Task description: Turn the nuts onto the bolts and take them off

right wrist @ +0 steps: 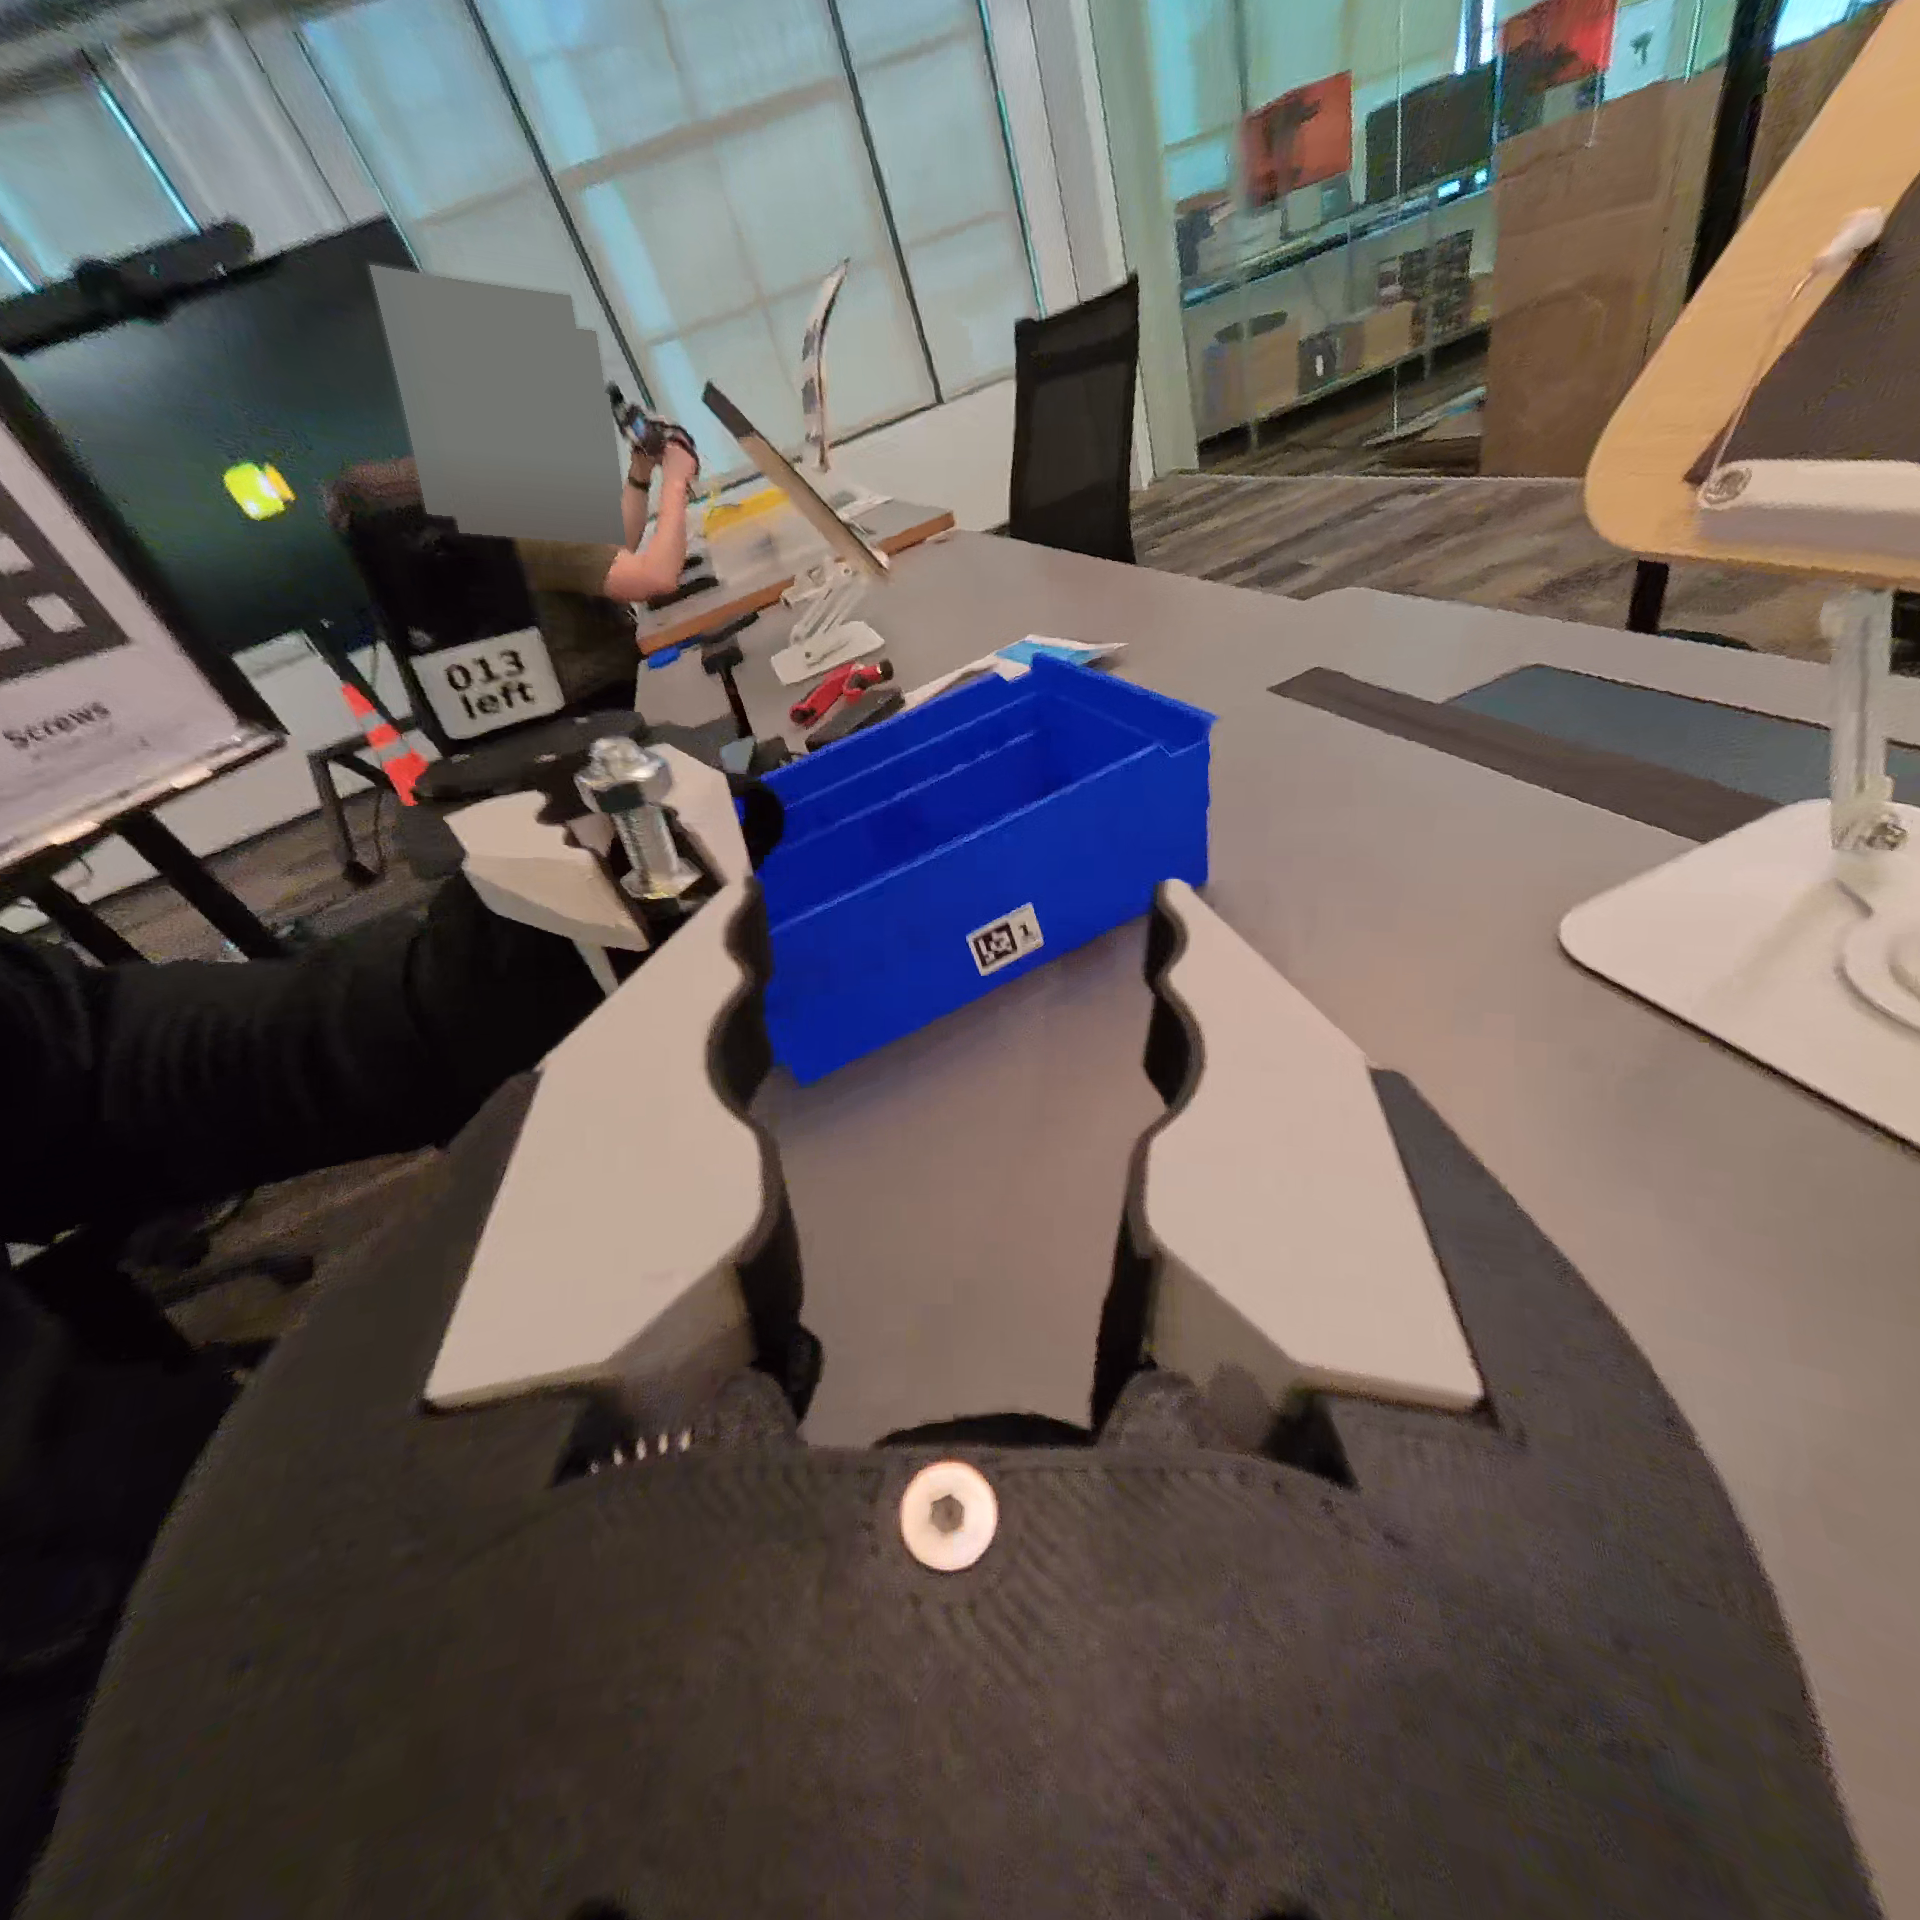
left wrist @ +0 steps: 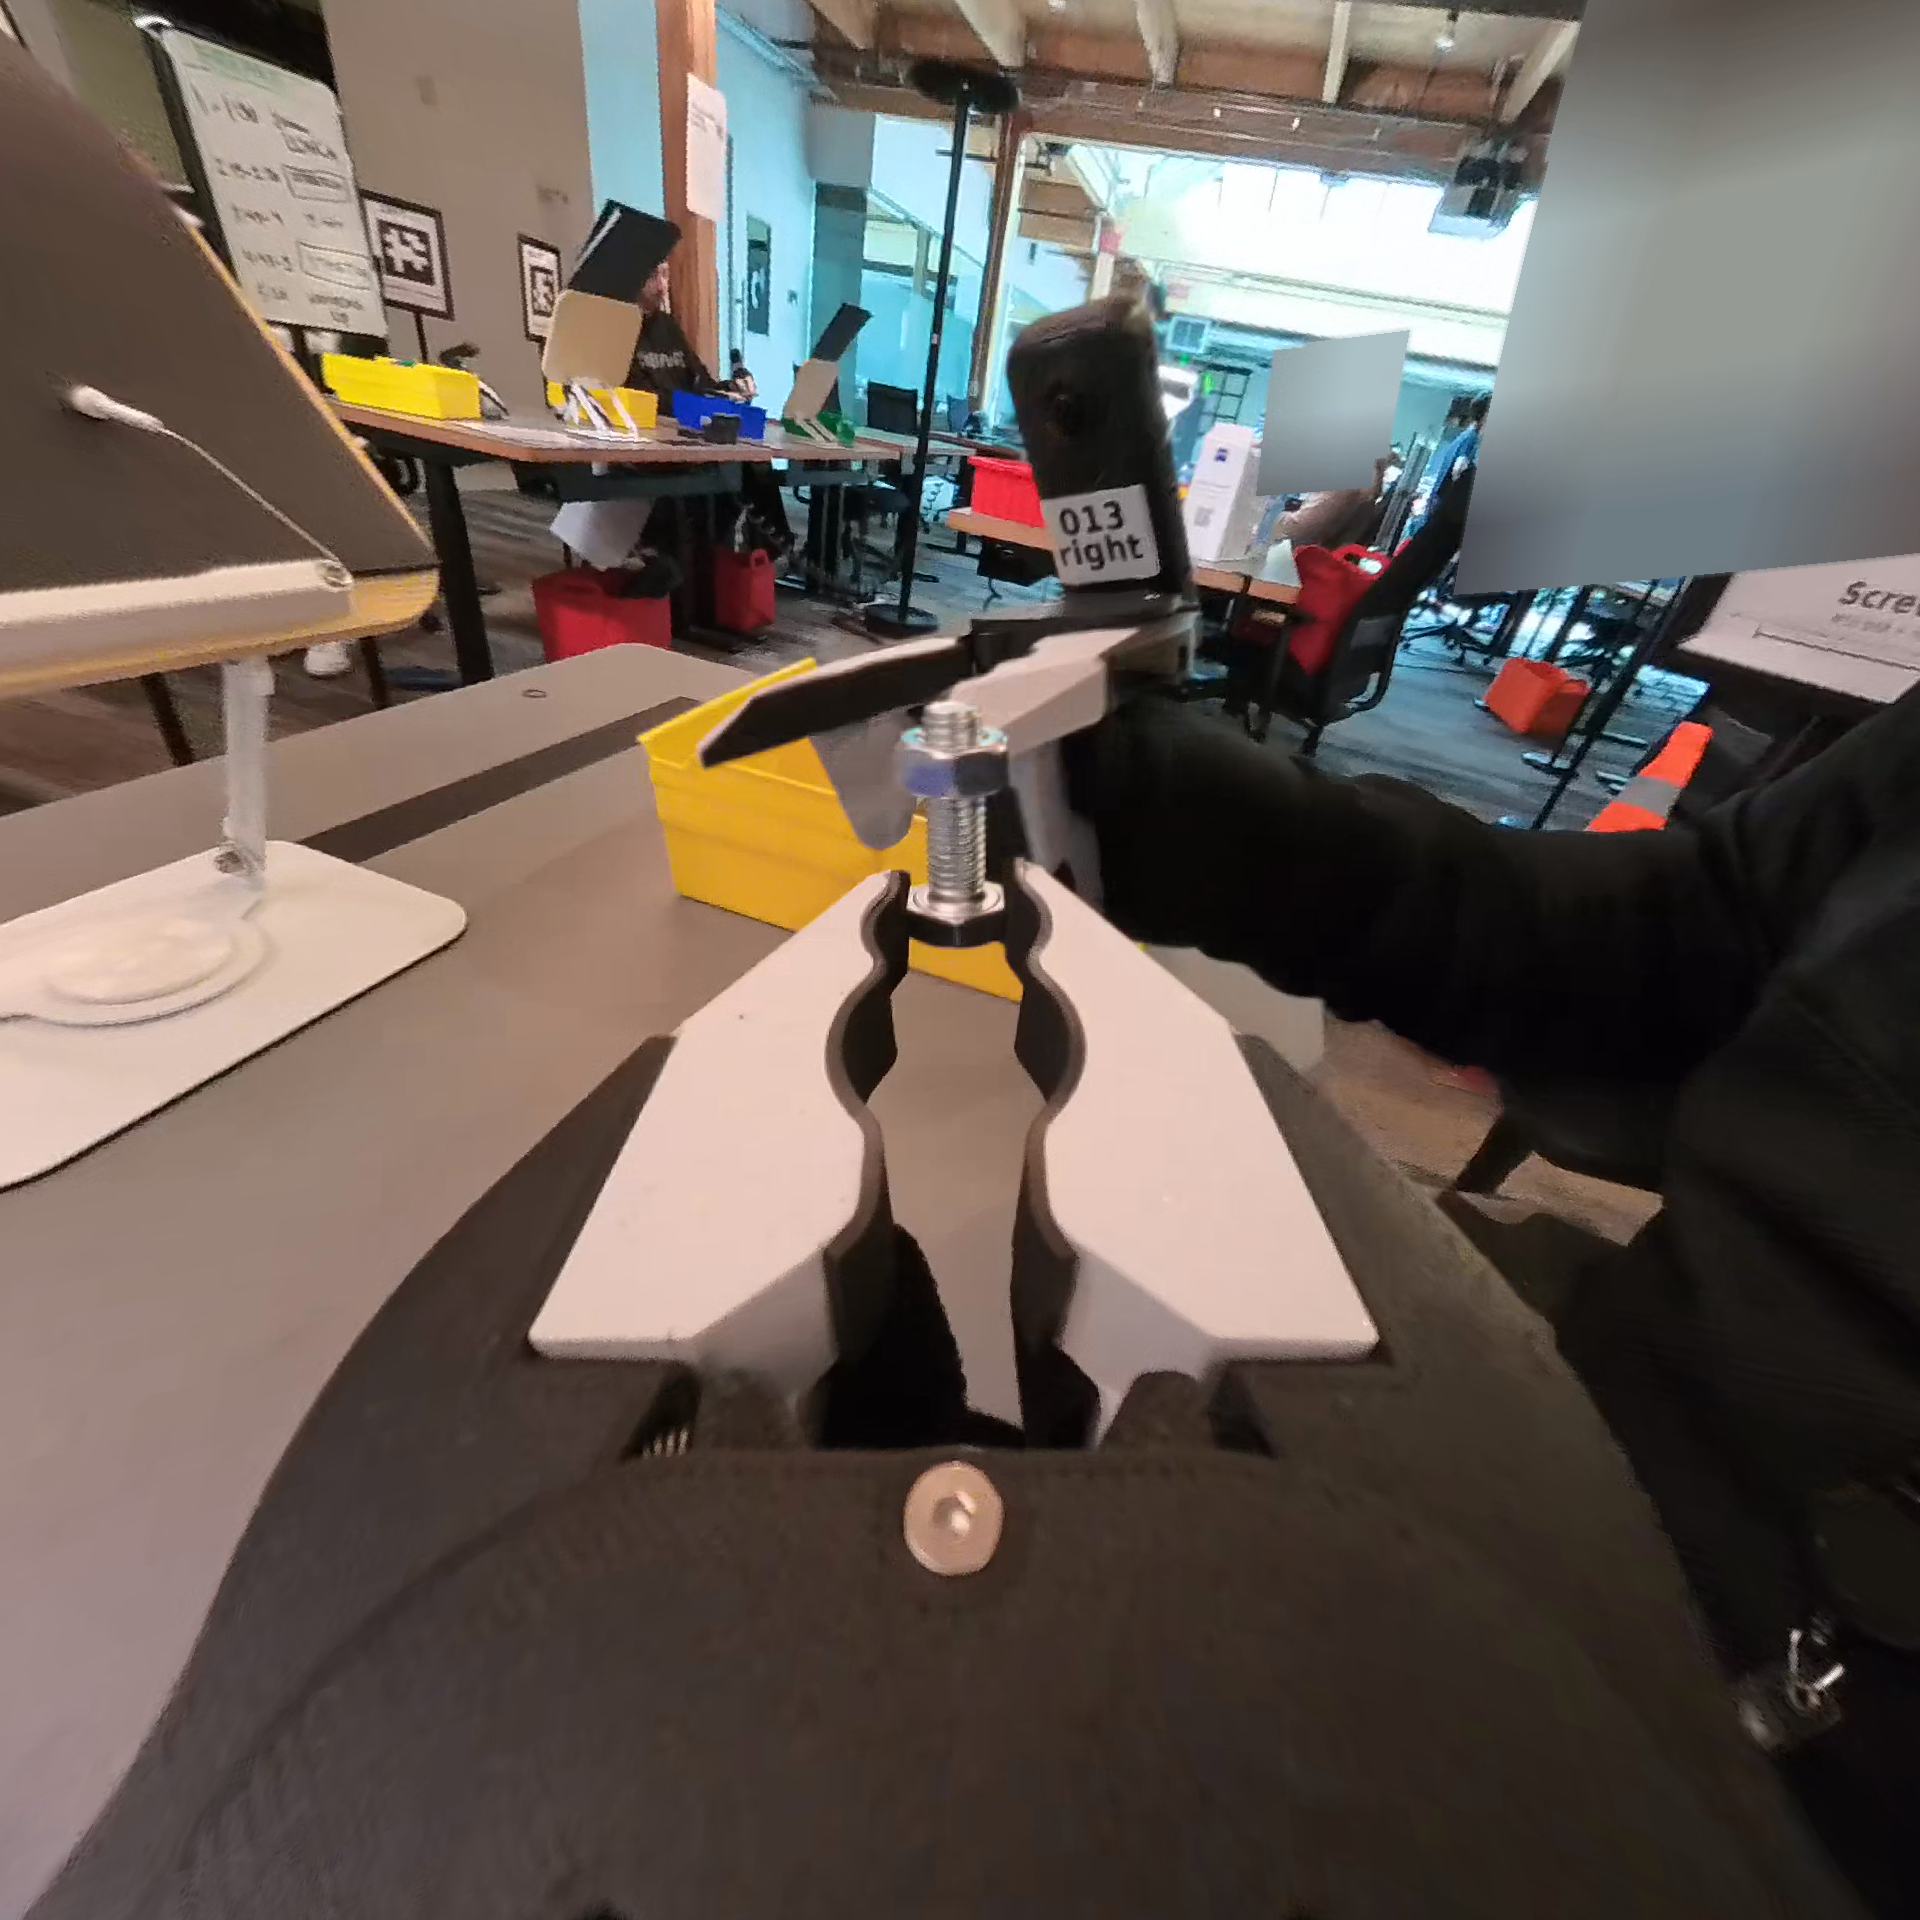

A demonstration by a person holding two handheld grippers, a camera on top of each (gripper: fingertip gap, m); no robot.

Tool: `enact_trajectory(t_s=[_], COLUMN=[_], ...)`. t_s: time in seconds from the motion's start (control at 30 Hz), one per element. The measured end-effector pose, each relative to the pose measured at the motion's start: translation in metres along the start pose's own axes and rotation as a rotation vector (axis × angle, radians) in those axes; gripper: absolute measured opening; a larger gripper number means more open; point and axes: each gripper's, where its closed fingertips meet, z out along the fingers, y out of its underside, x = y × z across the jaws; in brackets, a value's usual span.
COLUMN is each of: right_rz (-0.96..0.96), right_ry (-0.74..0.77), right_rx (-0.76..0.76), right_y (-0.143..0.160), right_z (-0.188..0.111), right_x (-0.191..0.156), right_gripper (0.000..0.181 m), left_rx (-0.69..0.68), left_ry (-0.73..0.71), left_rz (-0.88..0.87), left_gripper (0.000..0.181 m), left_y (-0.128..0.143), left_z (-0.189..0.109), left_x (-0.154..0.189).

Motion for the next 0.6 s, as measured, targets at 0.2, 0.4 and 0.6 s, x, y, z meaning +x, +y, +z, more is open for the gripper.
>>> enact_trajectory(t_s=[0.2,0.4,0.6], right_rz=[-0.099,-0.061,0.065], right_ry=[-0.120,-0.097,-0.011], right_rx=[0.004,0.015,0.089], right_y=[-0.010,-0.008,-0.013], right_z=[0.018,0.021,-0.009], right_x=[-0.045,-0.035,0.005], right_gripper=[0.084,0.093,0.077], left_rx=[-0.029,-0.003,0.028], left_ry=[0.024,0.030,0.028], left_rz=[-0.003,0.032,0.074], left_gripper=[0.017,0.016,0.016], left_y=[0.009,0.001,-0.010], left_z=[0.006,0.005,-0.001], left_x=[0.005,0.013,0.013])
